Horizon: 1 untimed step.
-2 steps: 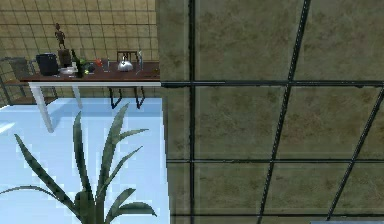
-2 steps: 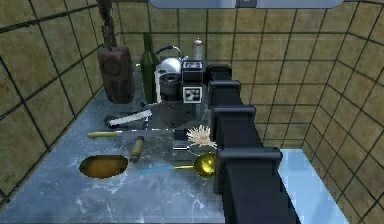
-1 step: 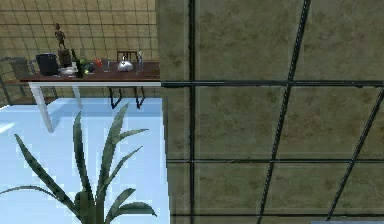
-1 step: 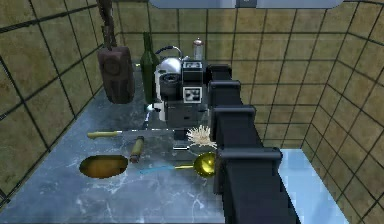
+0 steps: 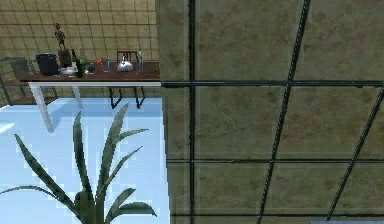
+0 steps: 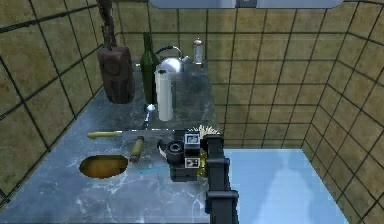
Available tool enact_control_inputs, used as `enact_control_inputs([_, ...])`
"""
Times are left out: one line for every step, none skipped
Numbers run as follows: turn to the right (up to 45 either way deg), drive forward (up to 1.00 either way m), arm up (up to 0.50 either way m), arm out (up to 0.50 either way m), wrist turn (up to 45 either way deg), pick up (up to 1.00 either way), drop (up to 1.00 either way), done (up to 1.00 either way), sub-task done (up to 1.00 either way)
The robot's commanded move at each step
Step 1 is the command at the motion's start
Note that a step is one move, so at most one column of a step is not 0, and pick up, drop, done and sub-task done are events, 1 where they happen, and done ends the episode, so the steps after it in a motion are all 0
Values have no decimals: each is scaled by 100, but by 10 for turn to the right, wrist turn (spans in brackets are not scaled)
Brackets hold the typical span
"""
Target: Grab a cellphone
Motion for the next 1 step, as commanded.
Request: enact_control_inputs([0, 0, 0, 0, 0, 100, 0, 0, 0])
